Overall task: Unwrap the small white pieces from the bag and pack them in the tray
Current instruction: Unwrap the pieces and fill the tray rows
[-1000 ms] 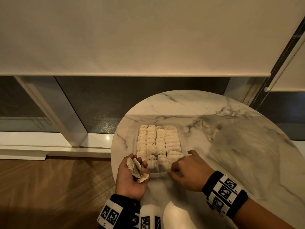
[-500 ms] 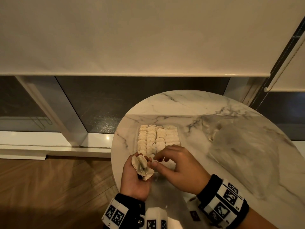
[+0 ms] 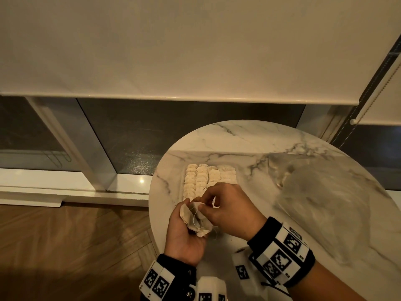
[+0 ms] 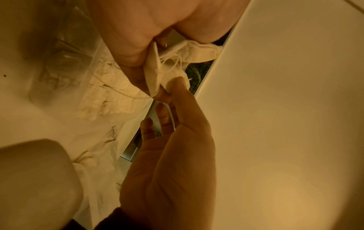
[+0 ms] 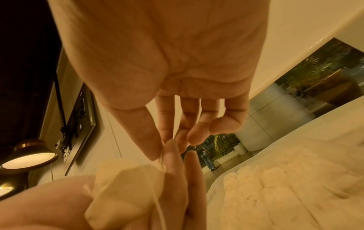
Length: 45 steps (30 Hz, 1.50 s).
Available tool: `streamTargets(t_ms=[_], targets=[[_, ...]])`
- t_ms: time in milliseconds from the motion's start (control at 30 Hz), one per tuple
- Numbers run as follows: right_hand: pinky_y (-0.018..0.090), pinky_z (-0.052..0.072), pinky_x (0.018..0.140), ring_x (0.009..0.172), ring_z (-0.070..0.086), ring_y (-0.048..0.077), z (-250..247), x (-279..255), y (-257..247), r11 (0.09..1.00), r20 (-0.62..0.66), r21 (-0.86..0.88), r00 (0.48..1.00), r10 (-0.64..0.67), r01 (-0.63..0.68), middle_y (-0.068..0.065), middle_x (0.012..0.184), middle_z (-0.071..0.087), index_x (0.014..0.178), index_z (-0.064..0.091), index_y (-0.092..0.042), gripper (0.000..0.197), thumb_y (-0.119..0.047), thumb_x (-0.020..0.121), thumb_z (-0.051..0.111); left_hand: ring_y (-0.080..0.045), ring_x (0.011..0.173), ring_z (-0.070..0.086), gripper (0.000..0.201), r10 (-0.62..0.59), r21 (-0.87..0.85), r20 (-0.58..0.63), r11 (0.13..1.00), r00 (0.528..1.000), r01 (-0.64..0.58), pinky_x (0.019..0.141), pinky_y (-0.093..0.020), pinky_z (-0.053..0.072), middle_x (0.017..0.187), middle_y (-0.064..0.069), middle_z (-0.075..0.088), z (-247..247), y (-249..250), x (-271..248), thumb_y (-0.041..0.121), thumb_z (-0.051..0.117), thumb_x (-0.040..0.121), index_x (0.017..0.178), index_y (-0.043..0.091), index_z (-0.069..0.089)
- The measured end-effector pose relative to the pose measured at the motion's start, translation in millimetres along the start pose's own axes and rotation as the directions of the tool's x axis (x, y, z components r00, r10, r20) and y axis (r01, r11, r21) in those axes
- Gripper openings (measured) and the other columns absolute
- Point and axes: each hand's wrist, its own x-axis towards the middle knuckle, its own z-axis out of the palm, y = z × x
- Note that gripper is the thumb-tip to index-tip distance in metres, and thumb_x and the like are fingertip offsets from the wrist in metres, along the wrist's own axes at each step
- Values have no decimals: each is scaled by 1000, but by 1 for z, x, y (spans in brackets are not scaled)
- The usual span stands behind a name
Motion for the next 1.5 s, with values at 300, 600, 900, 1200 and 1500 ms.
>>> streamTargets(t_ms=[300,600,900,1200,1500], targets=[[43,60,75,71,68,15,-7,24,-4,929,25,368,999,33,-40,2,77,73,83,70,-17,7,-16,90,70,-32,85,68,37,-2,-60,-130,998,992,-5,82,-37,56,98,-17,70,-8,24,-7,33,53,94,110,3,67],[38,62,65,77,72,28,9,56,10,942,137,291,982,132,-167,9,88,73,90,63,-14,8,-16,97,60,-27,79,60,28,-19,-103,-273,995,962,-9,74,-34,50,83,-7,62,-30,47,-2,37,57,89,82,11,63],[30,56,65,63,63,14,47,71,10,979,495,-178,850,181,-104,5,109,72,98,64,-25,8,-21,98,58,-22,74,60,29,-13,-146,-339,988,941,-39,61,-28,54,78,-2,61,-45,57,1,38,55,92,80,13,62],[21,48,71,85,64,11,57,76,12,975,451,-219,883,130,-32,-1,109,71,110,72,-21,26,-12,85,74,-23,72,61,29,-9,-153,-340,987,940,-46,58,-28,55,76,-3,62,-43,60,-2,38,55,92,81,13,63],[24,54,71,87,65,11,40,57,20,981,337,-147,927,167,-124,-6,97,71,102,67,-30,27,-9,88,56,-24,79,61,30,-8,-147,-327,988,945,-43,60,-31,52,81,-3,61,-43,60,-1,40,55,92,82,13,64]])
